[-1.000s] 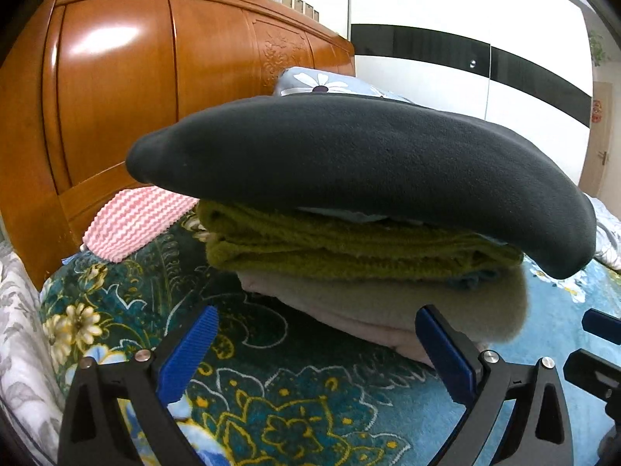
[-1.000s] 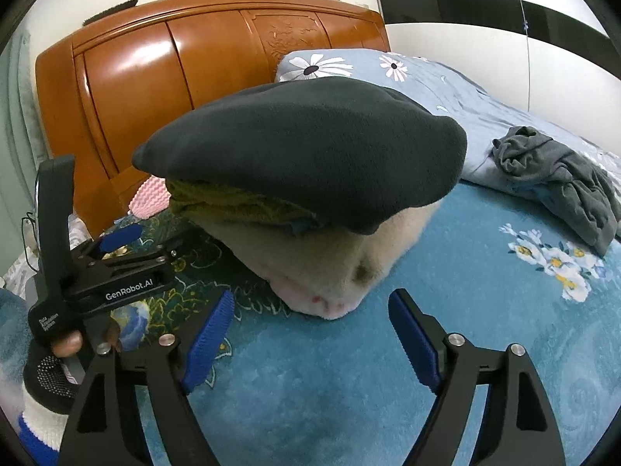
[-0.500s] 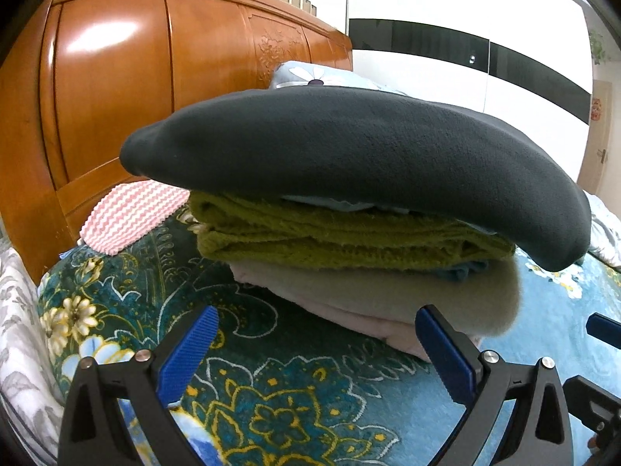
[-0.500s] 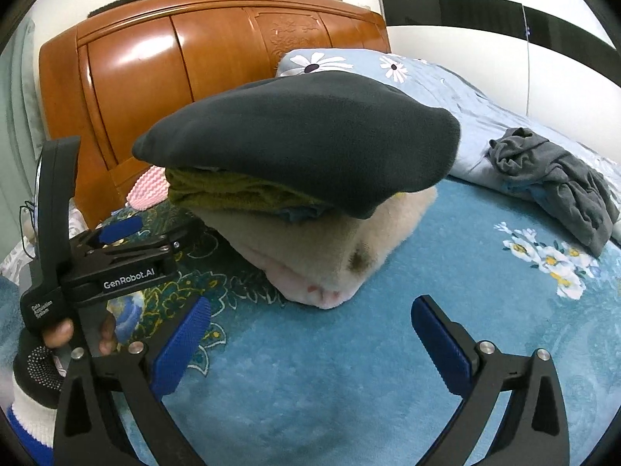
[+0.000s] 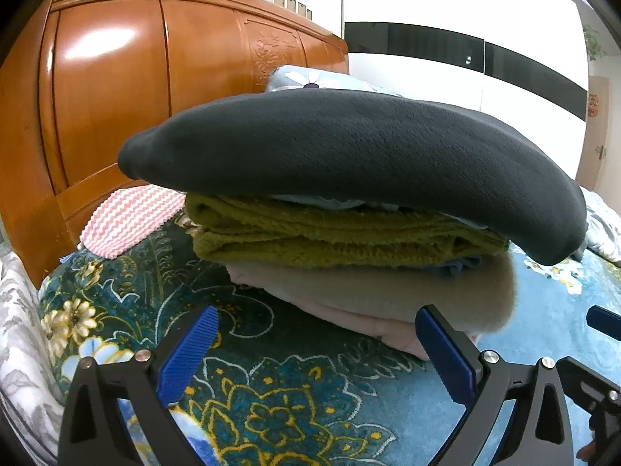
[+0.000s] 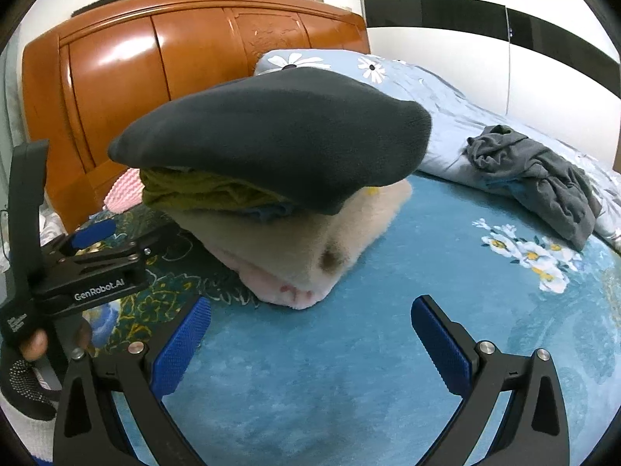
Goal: Fold clothes
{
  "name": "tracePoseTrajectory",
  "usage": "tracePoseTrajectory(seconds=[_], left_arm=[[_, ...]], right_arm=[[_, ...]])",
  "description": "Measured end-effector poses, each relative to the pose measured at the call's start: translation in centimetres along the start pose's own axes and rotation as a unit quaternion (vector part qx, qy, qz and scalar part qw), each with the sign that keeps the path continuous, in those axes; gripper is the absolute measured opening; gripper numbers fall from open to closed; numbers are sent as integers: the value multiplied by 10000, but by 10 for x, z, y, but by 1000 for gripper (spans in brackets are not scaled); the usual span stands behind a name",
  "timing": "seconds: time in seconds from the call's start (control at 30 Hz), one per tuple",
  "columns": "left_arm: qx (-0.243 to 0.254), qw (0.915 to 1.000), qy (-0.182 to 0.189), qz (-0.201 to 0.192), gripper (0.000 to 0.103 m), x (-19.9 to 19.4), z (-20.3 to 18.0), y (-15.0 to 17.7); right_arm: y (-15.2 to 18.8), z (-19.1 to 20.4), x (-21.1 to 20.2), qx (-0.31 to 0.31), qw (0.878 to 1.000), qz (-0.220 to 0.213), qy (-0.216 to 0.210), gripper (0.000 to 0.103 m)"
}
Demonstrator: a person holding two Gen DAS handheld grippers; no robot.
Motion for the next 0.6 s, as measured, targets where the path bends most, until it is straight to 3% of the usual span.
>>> tracePoseTrajectory(seconds=[0.37,0.6], left_arm=[[-22,10000,37,18,103,6,-3,2],[-286,9994,183,-17,103,6,-2,2]], right_arm=[[3,2,10,-78,9998,165,60,103],[3,-1,15,-75,9996,226,116,103]])
Point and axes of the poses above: each gripper's, at about its wrist camera, not at the fingertips, and x roughly the way its jaws point, z to its left, y to its underside, the point moved 9 cm from there along x, roughly the way its jaws point, and after that the axes turned 5 degrees about -z, right-handed, at the moved point
